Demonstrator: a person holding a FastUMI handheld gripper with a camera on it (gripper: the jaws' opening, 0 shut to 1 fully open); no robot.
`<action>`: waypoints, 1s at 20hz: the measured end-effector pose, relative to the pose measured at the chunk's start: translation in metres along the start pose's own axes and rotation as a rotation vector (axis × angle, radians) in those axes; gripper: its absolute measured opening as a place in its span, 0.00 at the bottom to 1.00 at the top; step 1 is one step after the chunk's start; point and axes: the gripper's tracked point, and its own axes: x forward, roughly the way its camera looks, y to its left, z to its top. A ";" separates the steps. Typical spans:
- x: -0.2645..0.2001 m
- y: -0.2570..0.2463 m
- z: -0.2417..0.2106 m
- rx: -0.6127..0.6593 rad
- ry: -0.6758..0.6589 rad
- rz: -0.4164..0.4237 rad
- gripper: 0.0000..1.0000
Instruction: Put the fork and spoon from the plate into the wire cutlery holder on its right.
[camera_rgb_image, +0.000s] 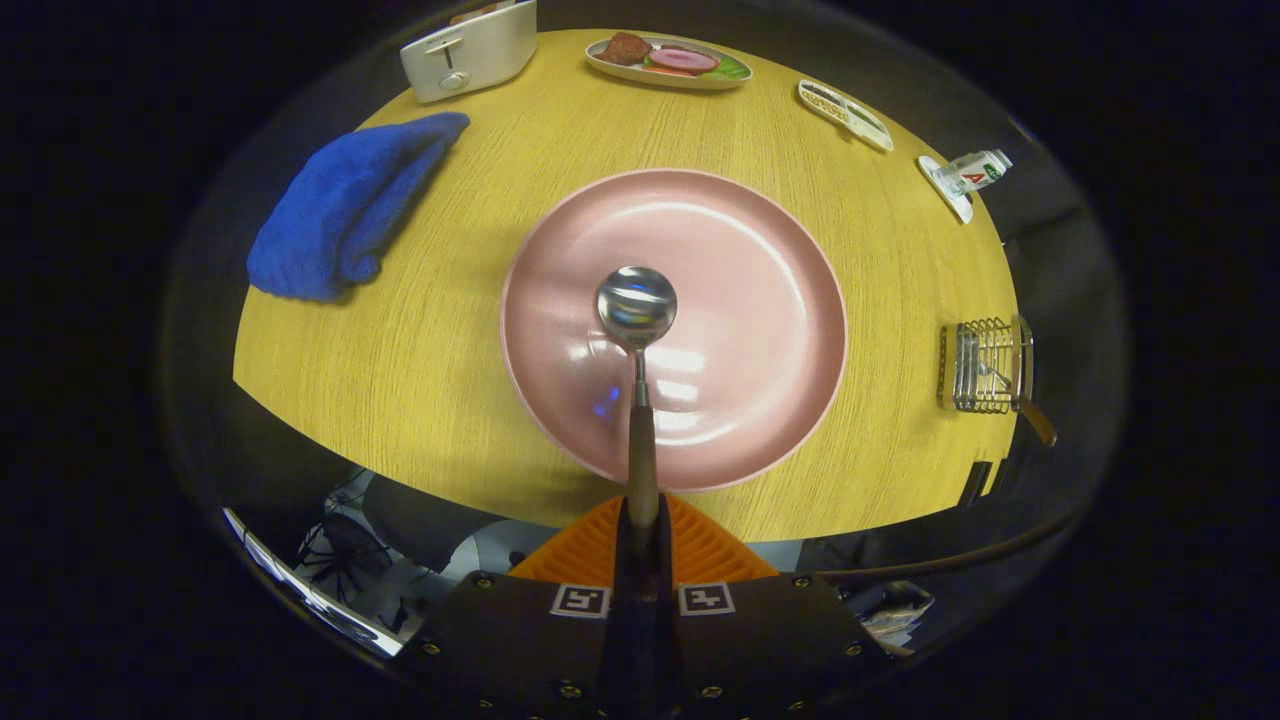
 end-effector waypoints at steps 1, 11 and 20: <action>-0.005 -0.003 0.004 -0.014 -0.010 -0.013 0.11; -0.055 -0.045 0.038 -0.072 -0.073 -0.155 0.11; -0.103 -0.128 0.061 0.129 -0.131 -0.244 0.11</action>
